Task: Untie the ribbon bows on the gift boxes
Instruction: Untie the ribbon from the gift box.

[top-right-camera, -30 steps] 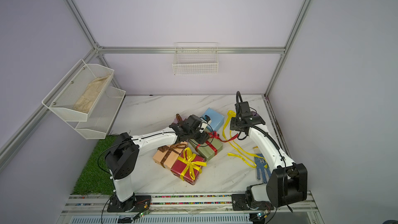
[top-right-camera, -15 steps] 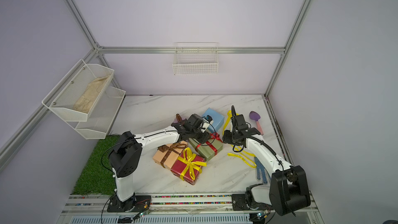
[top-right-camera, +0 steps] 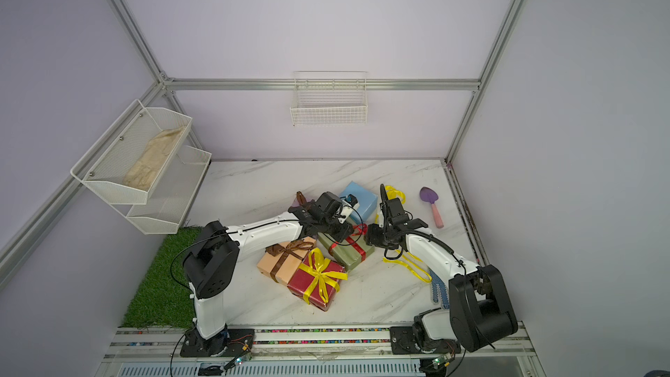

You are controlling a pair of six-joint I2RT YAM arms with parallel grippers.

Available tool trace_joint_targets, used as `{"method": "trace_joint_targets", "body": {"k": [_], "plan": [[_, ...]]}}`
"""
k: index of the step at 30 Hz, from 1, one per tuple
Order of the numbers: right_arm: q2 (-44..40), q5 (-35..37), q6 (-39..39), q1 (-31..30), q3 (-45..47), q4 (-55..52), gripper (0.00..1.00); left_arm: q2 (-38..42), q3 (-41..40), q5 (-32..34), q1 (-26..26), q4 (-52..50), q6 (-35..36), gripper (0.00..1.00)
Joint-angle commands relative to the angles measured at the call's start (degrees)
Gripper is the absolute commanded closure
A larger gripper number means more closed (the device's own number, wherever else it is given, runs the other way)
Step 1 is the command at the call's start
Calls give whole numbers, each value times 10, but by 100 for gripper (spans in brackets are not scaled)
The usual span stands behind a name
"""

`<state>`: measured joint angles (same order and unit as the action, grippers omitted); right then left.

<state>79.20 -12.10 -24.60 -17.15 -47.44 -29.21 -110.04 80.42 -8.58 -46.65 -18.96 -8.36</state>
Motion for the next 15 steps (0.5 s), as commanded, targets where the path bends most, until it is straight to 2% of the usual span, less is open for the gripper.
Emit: {"method": "trace_joint_targets", "body": {"k": [1, 13, 15], "plan": [[12, 0, -10, -5, 10, 22, 43, 31, 4, 0, -3, 3, 1, 68], [18, 12, -14, -10, 20, 22, 43, 59, -18, 10, -3, -11, 6, 68], [17, 12, -15, -10, 21, 22, 43, 57, -18, 4, -3, -12, 5, 63]]}}
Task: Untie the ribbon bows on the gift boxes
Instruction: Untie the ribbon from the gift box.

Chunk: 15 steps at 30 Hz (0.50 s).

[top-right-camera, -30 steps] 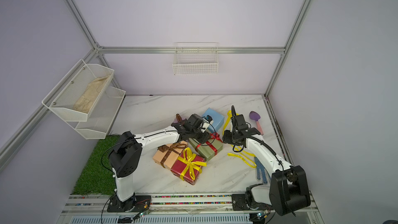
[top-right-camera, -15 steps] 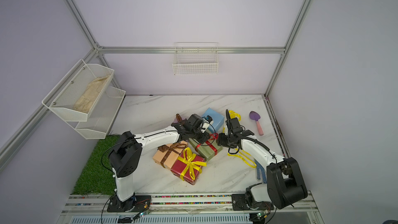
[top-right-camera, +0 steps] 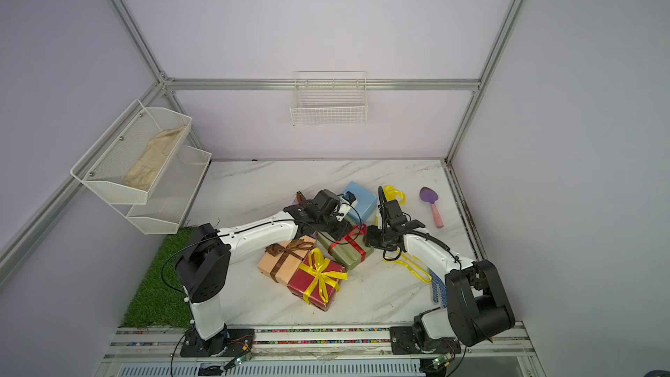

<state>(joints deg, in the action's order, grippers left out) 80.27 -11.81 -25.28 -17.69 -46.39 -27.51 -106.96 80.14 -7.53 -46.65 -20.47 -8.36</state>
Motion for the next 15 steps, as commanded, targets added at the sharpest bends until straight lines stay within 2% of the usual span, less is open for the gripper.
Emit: {"method": "trace_joint_targets", "body": {"k": [1, 3, 5, 15], "plan": [[6, 9, -7, -6, 11, 5, 43, 24, -15, -12, -3, 3, 6, 58], [5, 10, -8, -5, 12, 5, 43, 20, -14, -23, -3, 1, 5, 53], [3, 11, -7, -5, 12, 5, 43, 15, -13, -28, -3, 0, 4, 53], [1, 14, -8, -6, 12, 5, 43, 7, -21, -48, -4, -3, -3, 59]]}}
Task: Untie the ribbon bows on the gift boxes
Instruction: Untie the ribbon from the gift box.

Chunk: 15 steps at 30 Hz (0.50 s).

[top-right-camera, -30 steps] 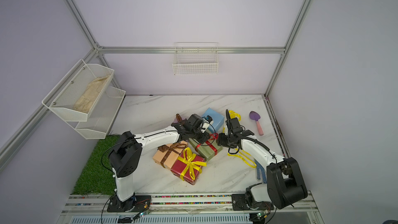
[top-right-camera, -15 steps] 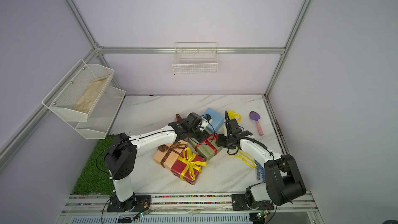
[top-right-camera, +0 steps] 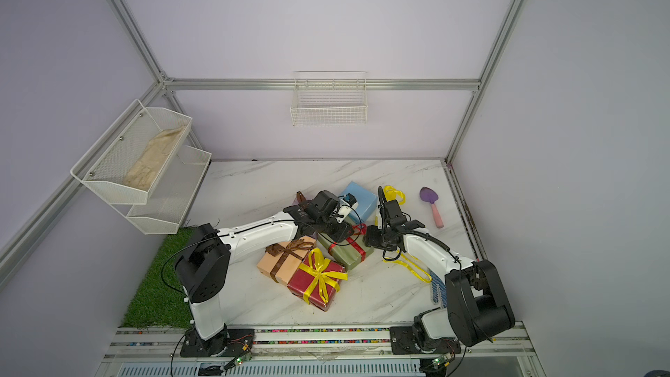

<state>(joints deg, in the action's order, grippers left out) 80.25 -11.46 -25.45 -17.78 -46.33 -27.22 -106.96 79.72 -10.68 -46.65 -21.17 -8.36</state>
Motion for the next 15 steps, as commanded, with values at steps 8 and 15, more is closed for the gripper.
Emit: {"method": "trace_joint_targets", "body": {"k": [8, 15], "plan": [[0, 12, -8, -6, 11, 2, 43, -4, -20, -22, -6, 1, -11, 63], [-2, 15, -7, -7, 13, 2, 43, -4, -21, -15, -8, 1, -22, 77]]}}
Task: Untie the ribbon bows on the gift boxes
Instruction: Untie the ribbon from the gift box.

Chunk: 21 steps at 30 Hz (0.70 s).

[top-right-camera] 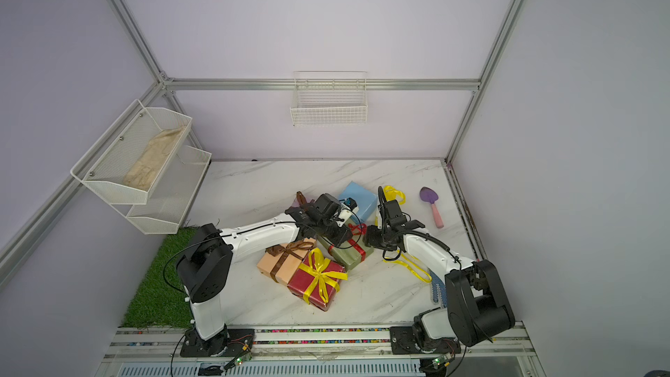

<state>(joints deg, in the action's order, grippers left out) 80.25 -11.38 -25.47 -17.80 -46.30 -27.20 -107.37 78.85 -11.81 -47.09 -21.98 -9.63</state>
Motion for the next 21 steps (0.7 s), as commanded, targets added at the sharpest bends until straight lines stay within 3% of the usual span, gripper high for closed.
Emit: {"method": "trace_joint_targets", "body": {"k": [1, 6, 15, 21], "plan": [[-2, 14, -7, -6, 13, 2, 43, 4, -12, -2, -4, 9, -11, 77], [-4, 20, -6, -6, 16, 2, 43, 33, -30, 30, -4, 10, -19, 82], [-3, 28, -6, -6, 22, 20, 43, 153, -129, 124, -4, 12, -46, 96], [-3, 33, -6, -6, 24, 22, 43, 244, -186, 195, -3, -1, -67, 97]]}}
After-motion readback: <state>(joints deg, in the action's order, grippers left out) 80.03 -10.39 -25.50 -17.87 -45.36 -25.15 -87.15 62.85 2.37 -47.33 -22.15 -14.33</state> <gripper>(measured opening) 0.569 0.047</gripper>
